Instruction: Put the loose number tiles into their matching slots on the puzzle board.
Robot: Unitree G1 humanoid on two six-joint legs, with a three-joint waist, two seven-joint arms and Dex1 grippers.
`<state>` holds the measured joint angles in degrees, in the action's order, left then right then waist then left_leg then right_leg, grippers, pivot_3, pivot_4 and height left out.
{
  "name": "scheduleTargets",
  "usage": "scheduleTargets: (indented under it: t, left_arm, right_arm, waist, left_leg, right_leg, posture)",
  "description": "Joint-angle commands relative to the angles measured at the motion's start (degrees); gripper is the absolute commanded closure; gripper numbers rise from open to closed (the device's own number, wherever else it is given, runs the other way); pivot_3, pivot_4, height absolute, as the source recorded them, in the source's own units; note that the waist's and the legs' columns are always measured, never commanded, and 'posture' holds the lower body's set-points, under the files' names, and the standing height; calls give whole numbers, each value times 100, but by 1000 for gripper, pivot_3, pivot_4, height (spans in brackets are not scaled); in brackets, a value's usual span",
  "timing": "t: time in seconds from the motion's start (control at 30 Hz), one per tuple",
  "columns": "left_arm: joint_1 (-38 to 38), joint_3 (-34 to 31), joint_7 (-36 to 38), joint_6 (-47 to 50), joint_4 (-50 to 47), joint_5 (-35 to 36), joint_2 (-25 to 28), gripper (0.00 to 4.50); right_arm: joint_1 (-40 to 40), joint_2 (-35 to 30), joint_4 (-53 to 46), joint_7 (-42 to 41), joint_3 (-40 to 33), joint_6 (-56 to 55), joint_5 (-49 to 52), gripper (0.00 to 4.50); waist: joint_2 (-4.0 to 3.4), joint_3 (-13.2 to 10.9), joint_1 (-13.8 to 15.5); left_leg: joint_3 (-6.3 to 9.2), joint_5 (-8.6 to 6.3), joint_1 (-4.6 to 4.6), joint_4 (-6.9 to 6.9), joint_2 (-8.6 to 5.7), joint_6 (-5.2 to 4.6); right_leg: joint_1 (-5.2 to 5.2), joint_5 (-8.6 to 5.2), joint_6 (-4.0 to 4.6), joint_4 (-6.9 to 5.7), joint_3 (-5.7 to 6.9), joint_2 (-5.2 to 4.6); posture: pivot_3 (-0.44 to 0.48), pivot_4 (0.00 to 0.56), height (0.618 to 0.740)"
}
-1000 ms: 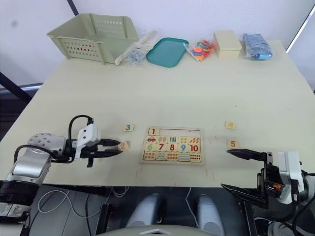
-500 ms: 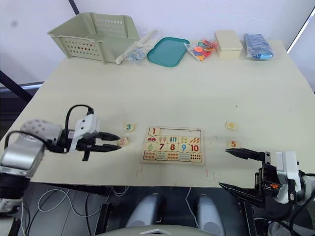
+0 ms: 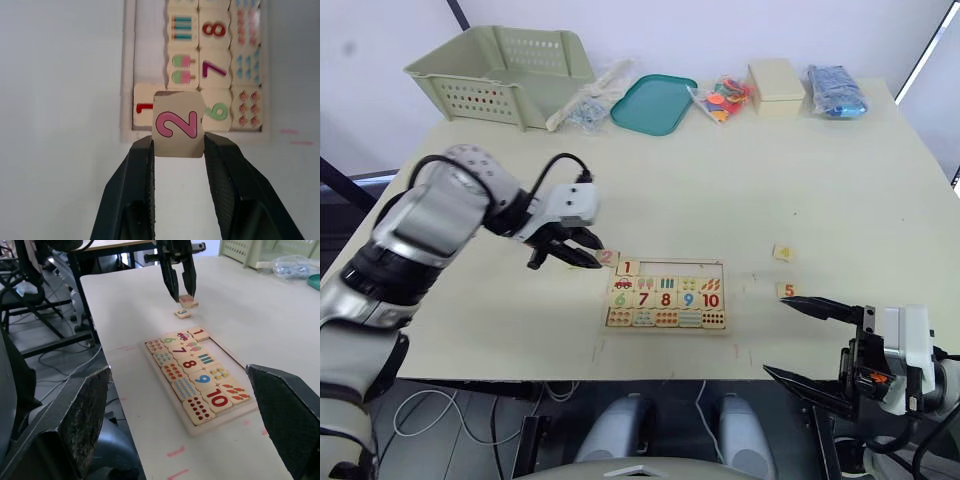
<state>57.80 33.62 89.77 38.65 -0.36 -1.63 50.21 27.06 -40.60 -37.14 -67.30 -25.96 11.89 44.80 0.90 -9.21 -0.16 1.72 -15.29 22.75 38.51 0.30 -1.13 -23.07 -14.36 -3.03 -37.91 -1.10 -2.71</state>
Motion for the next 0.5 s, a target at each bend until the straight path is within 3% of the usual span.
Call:
scheduleTargets:
  t: [0.03,0.5]
  left_arm:
    - [465,393,126,473,176,-329,-324,3525]
    - [784,1008,-3,757,607,-767,-1124,3525]
  right_arm:
    - [10,-29,-189,32,-250,-94,119,0]
    - [32,30,-254,131,-240,-129,71,0]
  waist:
    - [3,-2,-7]
    - [2,-4,-42]
  left_leg:
    - [4,0,0,0,0,0]
    - [22,0,1,1,1,0]
  right_leg:
    - [0,0,0,0,0,0]
    - [-3,-1,0,-3,-2,-2]
  posture:
    - [0,150,740]
    - [0,150,740]
